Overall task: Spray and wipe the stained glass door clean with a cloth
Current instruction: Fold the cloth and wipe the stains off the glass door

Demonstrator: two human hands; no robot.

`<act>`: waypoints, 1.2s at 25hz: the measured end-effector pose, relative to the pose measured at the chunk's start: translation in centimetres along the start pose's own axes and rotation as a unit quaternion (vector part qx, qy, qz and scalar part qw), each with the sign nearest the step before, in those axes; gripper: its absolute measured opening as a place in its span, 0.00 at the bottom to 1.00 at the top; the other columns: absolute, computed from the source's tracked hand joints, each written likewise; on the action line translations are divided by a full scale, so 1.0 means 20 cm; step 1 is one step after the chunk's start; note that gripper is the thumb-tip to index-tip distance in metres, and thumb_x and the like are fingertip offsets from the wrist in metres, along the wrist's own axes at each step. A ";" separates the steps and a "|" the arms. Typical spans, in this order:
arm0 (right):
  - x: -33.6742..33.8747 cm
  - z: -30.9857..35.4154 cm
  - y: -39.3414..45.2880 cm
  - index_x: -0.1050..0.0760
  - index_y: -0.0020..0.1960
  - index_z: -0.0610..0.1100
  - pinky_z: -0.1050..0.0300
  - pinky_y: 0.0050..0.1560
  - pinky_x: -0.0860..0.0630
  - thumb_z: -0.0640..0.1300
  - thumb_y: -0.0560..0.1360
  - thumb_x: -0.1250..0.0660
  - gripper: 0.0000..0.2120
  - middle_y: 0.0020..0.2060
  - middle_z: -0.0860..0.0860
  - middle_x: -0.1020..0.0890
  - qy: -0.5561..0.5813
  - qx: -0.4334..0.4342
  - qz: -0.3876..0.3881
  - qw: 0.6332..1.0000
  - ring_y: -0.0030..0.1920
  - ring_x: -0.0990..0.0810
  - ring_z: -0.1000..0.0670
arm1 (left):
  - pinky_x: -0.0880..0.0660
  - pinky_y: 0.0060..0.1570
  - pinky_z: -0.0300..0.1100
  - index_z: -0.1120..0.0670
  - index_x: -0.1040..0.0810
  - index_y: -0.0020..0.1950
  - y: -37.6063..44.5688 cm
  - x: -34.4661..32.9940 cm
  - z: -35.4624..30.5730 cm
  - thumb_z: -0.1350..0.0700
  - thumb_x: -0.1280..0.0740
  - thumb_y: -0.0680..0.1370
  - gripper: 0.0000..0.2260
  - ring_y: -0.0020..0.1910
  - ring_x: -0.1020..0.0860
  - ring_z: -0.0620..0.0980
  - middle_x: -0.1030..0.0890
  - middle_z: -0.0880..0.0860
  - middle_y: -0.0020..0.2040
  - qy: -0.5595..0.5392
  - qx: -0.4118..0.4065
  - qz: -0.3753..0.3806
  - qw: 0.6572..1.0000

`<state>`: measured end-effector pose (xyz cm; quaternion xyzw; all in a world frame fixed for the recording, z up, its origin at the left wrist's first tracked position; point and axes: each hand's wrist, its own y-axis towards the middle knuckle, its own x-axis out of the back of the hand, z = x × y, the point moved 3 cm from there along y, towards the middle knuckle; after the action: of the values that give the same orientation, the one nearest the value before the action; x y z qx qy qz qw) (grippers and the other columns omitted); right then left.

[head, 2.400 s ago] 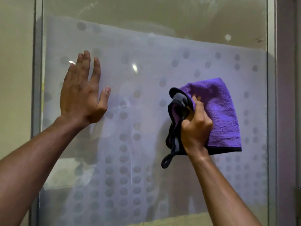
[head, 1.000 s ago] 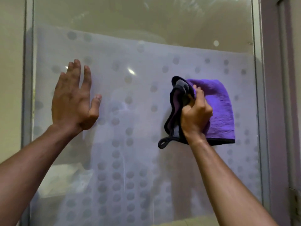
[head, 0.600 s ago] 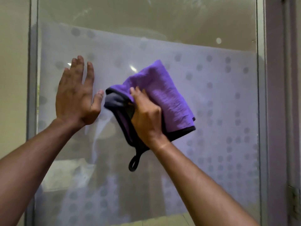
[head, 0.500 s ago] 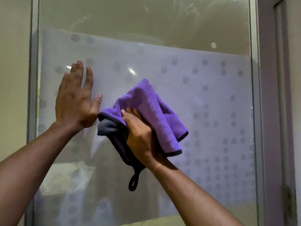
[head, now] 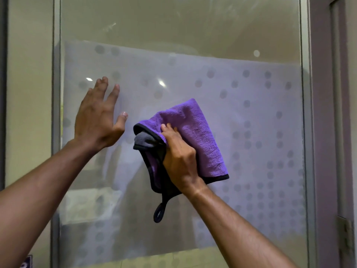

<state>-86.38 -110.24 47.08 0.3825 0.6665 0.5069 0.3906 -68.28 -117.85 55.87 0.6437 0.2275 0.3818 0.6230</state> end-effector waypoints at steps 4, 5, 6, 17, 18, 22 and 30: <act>0.00 0.02 -0.01 0.22 0.57 0.28 0.44 0.64 0.27 0.21 0.68 0.30 0.18 0.56 0.35 0.18 0.005 -0.011 -0.009 1.000 0.59 0.20 0.37 | 0.32 0.67 0.54 0.59 0.22 0.63 -0.01 0.09 -0.05 0.49 0.37 0.71 0.23 0.69 0.30 0.61 0.26 0.62 0.67 -0.039 0.015 -0.032 0.999; 0.00 0.03 -0.01 0.22 0.57 0.27 0.43 0.64 0.26 0.21 0.68 0.31 0.18 0.56 0.35 0.19 0.007 -0.014 -0.011 1.000 0.59 0.20 0.37 | 0.27 0.60 0.51 0.57 0.18 0.56 -0.01 0.12 -0.06 0.49 0.36 0.71 0.19 0.61 0.24 0.59 0.21 0.59 0.59 -0.081 0.032 -0.043 0.995; 0.00 0.03 -0.01 0.22 0.57 0.27 0.42 0.63 0.26 0.21 0.68 0.31 0.17 0.56 0.35 0.19 0.009 -0.016 -0.015 1.000 0.59 0.20 0.37 | 0.24 0.52 0.48 0.55 0.17 0.49 0.00 0.15 -0.09 0.47 0.36 0.71 0.16 0.53 0.21 0.57 0.18 0.56 0.49 -0.137 0.058 -0.044 0.988; -0.03 0.17 -0.04 0.22 0.59 0.29 0.40 0.63 0.26 0.21 0.68 0.34 0.20 0.59 0.34 0.21 0.047 -0.040 -0.008 0.998 0.61 0.21 0.36 | 0.27 0.35 0.42 0.55 0.17 0.38 -0.02 0.29 -0.27 0.51 0.21 0.65 0.10 0.33 0.22 0.48 0.16 0.55 0.35 -0.225 0.189 0.272 0.916; -0.03 0.19 -0.05 0.22 0.58 0.29 0.40 0.64 0.26 0.21 0.68 0.34 0.19 0.59 0.33 0.21 0.053 -0.042 -0.001 0.998 0.61 0.22 0.36 | 0.27 0.37 0.43 0.55 0.16 0.38 -0.03 0.30 -0.28 0.54 0.21 0.65 0.08 0.34 0.21 0.49 0.16 0.56 0.37 -0.215 0.193 0.267 0.919; -0.03 0.25 -0.07 0.22 0.59 0.30 0.38 0.64 0.27 0.26 0.70 0.32 0.18 0.62 0.32 0.23 0.091 -0.054 0.043 0.993 0.63 0.23 0.35 | 0.22 0.32 0.44 0.56 0.16 0.38 -0.07 0.37 -0.28 0.59 0.23 0.66 0.04 0.30 0.20 0.52 0.17 0.59 0.34 -0.187 0.206 0.245 0.929; -0.04 0.42 -0.18 0.20 0.58 0.32 0.42 0.62 0.25 0.36 0.73 0.31 0.14 0.58 0.35 0.19 0.150 -0.092 0.028 0.984 0.60 0.20 0.38 | 0.26 0.26 0.34 0.52 0.15 0.42 -0.25 0.54 -0.17 0.57 0.22 0.66 0.06 0.29 0.22 0.42 0.17 0.50 0.33 -0.061 0.210 0.202 0.955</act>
<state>-78.87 -108.47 42.19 0.2830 0.6569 0.6284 0.3058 -63.44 -106.82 53.08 0.8147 0.1298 0.4031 0.3961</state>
